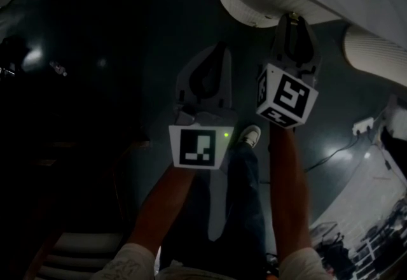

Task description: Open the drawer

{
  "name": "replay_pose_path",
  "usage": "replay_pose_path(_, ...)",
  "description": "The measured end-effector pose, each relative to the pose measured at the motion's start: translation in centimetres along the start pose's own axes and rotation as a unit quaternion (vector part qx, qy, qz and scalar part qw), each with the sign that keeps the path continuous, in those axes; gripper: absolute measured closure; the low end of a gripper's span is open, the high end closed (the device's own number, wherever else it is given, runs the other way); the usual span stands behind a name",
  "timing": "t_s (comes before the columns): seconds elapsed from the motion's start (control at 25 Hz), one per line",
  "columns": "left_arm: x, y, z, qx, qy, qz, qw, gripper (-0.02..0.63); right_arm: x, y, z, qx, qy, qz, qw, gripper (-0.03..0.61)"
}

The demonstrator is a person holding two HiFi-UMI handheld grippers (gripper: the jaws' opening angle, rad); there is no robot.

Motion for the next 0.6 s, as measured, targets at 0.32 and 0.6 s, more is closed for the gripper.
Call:
replay_pose_path(0.32, -0.3, 0.4, -1.7, -0.002, -0.007, 0.005, 1.0000, 0.612, 0.8, 0.9, -2.5, 0.001, 0.002, 0.002, 1.000, 0.472)
replay_pose_path(0.6, -0.4, 0.2, -3.8, -0.003, -0.016, 0.007, 0.9998, 0.612, 1.7, 1.8, -5.6, 0.005, -0.006, 0.012, 1.000, 0.472)
Point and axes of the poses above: the fingertips, and each gripper's own axes: z forward along the fingers, y to its left, x out of its underside, the point moved 3 cm from there along -z, backward along the fingers, and after that the axes turned 7 degrees about -x, right-handed, at the moved point
